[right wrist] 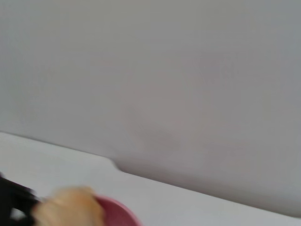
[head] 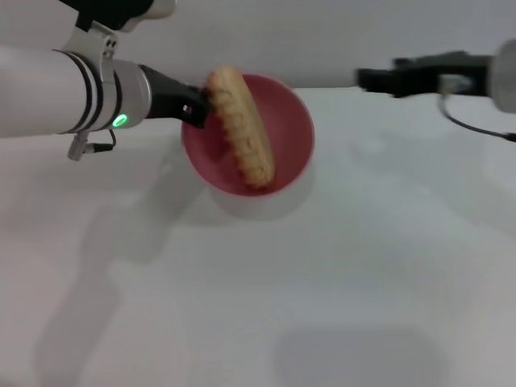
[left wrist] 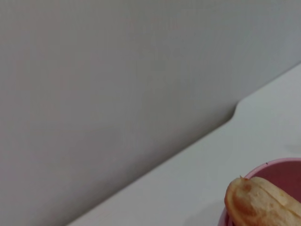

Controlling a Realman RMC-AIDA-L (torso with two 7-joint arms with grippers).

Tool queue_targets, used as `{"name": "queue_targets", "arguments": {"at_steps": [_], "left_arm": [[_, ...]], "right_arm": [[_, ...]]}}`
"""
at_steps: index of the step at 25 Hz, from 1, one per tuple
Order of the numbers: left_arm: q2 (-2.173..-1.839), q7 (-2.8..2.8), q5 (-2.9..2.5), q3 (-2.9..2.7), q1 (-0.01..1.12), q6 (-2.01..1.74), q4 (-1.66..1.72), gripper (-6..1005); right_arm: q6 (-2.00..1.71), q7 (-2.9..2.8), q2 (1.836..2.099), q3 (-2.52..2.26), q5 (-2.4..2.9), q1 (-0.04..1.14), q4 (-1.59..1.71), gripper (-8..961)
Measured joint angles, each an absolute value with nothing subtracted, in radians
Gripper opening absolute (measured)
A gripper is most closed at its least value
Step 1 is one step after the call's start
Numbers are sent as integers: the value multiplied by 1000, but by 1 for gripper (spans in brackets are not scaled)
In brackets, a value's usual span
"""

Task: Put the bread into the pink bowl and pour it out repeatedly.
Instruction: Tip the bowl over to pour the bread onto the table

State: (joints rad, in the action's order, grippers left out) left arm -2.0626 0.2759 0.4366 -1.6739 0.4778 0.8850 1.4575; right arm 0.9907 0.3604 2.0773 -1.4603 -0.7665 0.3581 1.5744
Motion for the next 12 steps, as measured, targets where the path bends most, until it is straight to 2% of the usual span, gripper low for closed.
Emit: {"name": "queue_targets", "arguments": {"at_steps": [5, 12], "left_arm": [[-2063, 287, 435, -1677, 459, 828, 1460, 43], [-2063, 333, 429, -1681, 456, 809, 1460, 43]], "right_arm": [[1024, 411, 2082, -1396, -774, 272, 1588, 580], [1034, 419, 2082, -1379, -786, 249, 1576, 441]]}}
